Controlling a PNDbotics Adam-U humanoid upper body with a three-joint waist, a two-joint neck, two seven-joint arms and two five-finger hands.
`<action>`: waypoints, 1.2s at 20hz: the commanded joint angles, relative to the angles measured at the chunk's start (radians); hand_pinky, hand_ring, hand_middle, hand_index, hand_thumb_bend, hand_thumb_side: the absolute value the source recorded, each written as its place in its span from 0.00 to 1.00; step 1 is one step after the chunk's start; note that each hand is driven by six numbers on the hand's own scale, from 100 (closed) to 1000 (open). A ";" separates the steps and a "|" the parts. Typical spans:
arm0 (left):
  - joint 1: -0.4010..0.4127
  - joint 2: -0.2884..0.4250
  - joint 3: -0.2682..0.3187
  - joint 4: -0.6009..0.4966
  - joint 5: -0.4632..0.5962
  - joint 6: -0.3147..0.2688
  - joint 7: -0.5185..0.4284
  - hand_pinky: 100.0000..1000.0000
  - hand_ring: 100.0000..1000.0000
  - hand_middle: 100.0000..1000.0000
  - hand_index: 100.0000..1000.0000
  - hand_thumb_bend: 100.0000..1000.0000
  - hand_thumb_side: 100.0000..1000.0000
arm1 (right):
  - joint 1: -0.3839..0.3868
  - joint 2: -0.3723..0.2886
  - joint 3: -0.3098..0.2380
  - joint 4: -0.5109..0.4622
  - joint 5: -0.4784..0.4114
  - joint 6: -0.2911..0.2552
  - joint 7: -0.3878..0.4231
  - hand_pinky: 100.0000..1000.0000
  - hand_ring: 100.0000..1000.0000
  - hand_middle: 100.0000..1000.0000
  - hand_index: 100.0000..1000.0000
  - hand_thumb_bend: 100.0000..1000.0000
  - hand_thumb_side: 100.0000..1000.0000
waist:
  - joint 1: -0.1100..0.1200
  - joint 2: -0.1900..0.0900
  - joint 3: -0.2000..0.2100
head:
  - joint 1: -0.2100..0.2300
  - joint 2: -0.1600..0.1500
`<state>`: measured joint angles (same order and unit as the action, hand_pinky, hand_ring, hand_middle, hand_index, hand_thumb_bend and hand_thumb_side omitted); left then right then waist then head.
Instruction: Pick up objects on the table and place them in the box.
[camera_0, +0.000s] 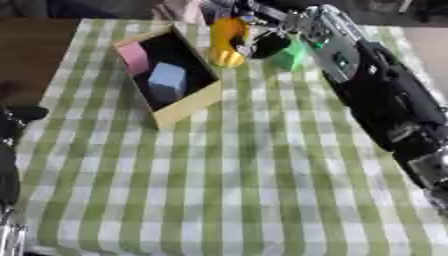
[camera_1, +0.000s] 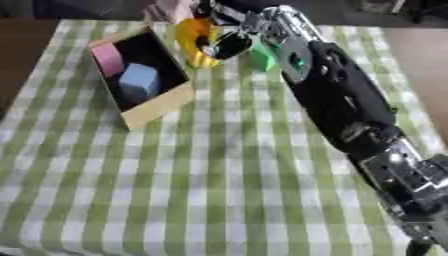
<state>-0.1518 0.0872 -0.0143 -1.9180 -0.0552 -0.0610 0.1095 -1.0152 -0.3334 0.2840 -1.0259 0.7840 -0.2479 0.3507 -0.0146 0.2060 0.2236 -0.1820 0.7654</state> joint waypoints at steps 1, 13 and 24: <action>-0.016 0.009 0.008 -0.026 0.007 -0.003 0.012 0.63 0.52 0.70 0.75 0.00 0.79 | -0.031 0.021 -0.014 0.035 0.064 -0.014 -0.005 0.84 0.79 0.66 0.57 0.00 0.14 | -0.003 -0.019 0.004 | -0.011 0.005; -0.024 0.007 0.003 -0.022 0.009 -0.002 0.004 0.64 0.52 0.70 0.75 0.00 0.79 | -0.033 0.078 -0.043 0.126 0.232 -0.007 -0.059 0.85 0.81 0.70 0.87 0.00 0.15 | -0.002 -0.019 0.022 | -0.023 0.005; -0.025 0.007 0.002 -0.022 0.008 -0.002 -0.004 0.64 0.52 0.70 0.75 0.00 0.79 | -0.032 0.080 -0.021 0.092 0.262 -0.017 -0.060 0.88 0.85 0.77 0.99 0.00 0.35 | -0.003 -0.019 0.021 | -0.024 0.005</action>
<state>-0.1658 0.0872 -0.0144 -1.9198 -0.0478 -0.0615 0.1079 -1.0216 -0.2424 0.2619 -0.9076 1.0451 -0.2598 0.2864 -0.0146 0.2060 0.2447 -0.2043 0.7654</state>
